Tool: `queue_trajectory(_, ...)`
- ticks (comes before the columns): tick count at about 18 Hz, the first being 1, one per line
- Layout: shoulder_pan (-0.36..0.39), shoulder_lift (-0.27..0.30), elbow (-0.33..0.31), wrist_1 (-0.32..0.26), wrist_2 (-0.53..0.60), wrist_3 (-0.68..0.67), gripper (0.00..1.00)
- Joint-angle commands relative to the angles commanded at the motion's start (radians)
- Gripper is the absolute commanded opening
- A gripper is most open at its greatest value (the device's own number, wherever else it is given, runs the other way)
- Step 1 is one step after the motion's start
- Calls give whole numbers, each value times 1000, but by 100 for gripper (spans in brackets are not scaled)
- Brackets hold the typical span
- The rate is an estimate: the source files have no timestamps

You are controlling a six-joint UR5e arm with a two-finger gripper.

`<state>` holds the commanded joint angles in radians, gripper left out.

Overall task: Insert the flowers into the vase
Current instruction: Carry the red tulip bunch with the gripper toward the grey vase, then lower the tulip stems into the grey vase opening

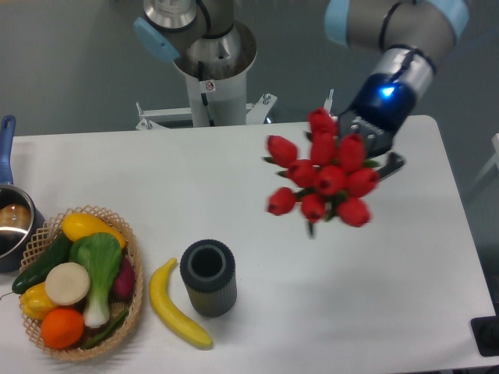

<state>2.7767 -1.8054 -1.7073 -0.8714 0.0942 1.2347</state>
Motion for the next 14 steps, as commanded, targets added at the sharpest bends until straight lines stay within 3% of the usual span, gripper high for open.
queue_trajectory(4,-66,-40,-20,8,-116,115,38)
queue_trajectory(14,-166,-49,-31,8,-133,123,38)
